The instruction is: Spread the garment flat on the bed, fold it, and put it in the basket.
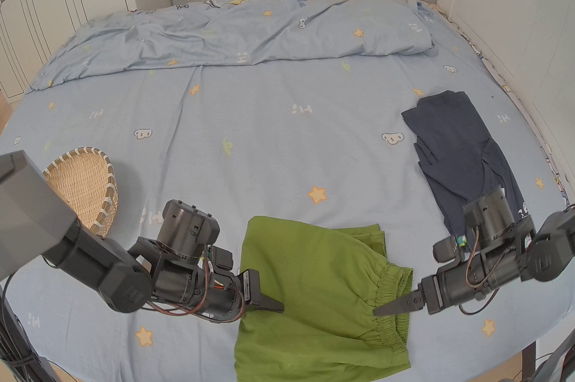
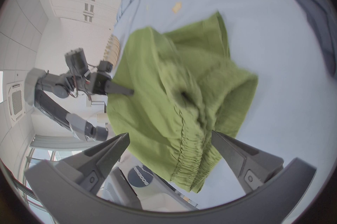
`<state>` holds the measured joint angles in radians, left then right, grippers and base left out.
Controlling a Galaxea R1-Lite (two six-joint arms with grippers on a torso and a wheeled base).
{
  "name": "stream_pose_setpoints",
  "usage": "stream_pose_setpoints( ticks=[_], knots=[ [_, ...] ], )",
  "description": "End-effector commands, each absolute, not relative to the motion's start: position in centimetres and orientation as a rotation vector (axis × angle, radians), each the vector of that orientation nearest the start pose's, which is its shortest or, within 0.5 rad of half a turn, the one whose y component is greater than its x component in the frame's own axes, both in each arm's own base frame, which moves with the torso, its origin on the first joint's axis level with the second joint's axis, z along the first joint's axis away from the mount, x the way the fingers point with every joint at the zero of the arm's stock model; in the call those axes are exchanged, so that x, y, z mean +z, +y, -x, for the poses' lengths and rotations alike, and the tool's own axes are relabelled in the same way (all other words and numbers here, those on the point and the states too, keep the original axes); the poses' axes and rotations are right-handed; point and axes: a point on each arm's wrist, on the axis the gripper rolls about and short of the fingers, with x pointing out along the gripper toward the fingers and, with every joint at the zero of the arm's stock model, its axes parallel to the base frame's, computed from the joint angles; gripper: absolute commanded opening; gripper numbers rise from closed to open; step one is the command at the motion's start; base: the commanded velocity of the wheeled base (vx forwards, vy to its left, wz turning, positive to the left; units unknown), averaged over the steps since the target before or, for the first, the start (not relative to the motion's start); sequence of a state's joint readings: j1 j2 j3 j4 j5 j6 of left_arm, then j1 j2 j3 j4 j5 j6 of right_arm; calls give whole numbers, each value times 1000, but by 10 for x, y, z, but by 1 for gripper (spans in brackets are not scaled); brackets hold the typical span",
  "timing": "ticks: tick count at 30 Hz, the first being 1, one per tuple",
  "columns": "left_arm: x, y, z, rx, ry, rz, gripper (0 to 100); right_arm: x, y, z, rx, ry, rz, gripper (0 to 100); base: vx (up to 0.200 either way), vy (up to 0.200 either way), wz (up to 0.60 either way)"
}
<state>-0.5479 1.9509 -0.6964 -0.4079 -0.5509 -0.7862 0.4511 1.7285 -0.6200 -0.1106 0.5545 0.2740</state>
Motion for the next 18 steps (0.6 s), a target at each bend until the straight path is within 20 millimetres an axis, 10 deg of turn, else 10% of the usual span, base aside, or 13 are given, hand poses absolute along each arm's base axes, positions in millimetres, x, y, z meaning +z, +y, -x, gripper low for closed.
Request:
stream_pose_setpoints(
  ticks=[1,7,18],
  knots=[
    [106,-152,-271,-632,1151,641,0,163,106,-226,772,953,-344,100,0,0,0],
    [134,-132,-269,-635,1157,583,0,199,78,-224,704,843,-376,100,0,0,0],
    [161,-110,-271,-597,1097,602,0,200,75,-223,729,846,-393,100,0,18,0]
  ],
)
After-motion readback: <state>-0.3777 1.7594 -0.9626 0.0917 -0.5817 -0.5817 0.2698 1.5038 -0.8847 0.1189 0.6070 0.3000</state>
